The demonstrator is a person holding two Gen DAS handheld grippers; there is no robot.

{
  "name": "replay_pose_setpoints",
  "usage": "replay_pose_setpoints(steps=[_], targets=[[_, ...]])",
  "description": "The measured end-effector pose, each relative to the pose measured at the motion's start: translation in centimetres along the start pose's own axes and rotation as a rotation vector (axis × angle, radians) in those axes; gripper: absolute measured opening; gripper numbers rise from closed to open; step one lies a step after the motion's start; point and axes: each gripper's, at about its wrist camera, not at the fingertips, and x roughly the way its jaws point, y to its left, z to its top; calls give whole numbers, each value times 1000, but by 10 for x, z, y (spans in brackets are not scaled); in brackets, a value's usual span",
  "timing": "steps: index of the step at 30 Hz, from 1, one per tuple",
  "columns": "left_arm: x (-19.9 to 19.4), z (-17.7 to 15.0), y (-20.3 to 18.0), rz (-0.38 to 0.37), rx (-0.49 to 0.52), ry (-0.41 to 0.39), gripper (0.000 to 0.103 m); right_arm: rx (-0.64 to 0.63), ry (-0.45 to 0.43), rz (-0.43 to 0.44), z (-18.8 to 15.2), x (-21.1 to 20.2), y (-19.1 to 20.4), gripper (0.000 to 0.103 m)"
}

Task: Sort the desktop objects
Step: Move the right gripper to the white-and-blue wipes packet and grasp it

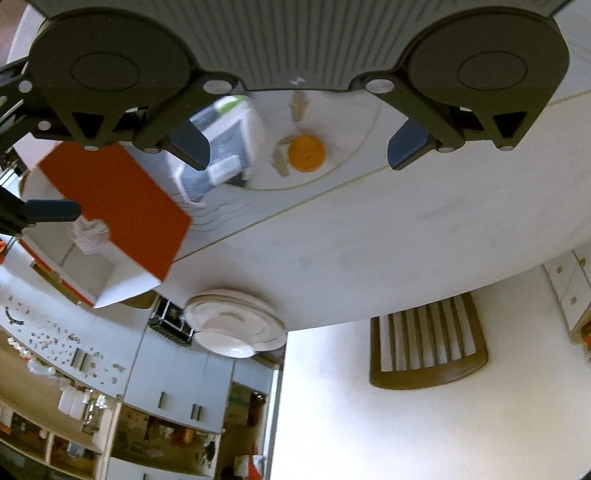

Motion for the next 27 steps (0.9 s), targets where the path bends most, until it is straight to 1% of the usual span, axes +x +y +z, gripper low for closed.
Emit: replay_pose_setpoints(steps=[6, 12, 19, 24, 27], targets=[[20, -2, 9, 43, 24, 13, 103, 56, 22, -43, 9, 23, -3, 102], [39, -5, 13, 55, 63, 30, 103, 145, 58, -88, 17, 51, -11, 102], [59, -9, 14, 51, 79, 59, 103, 228, 120, -118, 23, 81, -15, 102], [69, -11, 16, 44, 85, 77, 103, 247, 165, -149, 28, 101, -12, 102], [76, -11, 18, 38, 84, 85, 103, 309, 194, -173, 30, 114, -16, 102]])
